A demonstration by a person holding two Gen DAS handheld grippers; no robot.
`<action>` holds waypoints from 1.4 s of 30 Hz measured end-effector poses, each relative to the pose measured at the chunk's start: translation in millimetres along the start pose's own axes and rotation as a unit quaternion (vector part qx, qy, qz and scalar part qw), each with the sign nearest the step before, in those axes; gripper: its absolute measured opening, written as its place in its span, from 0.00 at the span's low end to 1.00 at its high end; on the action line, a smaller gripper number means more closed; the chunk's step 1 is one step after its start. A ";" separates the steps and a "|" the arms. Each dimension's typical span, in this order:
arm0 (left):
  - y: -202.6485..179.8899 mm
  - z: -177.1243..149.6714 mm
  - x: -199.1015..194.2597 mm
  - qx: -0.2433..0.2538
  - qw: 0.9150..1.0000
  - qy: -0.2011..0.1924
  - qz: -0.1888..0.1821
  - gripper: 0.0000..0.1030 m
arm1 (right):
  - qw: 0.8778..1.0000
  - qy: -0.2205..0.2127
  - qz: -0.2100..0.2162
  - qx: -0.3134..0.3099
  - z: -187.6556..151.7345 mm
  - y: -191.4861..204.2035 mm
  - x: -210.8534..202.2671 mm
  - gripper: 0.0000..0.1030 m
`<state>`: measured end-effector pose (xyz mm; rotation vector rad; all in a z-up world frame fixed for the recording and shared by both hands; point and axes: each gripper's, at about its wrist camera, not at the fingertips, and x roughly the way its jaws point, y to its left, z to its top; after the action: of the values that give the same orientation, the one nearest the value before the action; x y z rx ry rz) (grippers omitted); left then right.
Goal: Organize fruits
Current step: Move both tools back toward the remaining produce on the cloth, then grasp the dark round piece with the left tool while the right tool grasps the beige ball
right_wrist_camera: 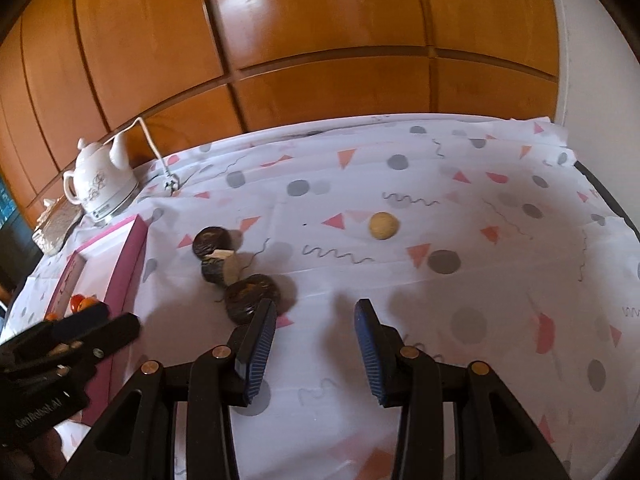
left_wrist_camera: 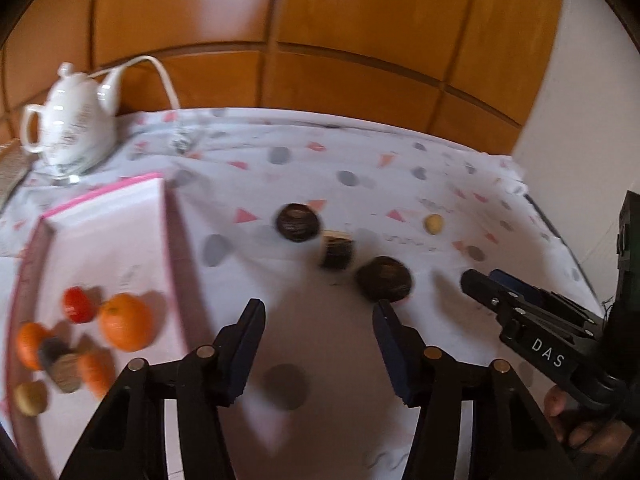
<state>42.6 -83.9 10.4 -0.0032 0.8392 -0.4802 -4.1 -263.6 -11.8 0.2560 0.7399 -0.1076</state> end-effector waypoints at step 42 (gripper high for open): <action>-33.6 -18.9 60.6 0.045 0.998 -0.002 0.038 0.50 | 0.999 0.027 -0.016 0.022 23.3 -43.7 36.0 0.40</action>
<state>49.8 -135.3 -39.2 0.1112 0.8111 -0.4453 29.4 -312.2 -28.1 0.2909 0.7967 -0.1479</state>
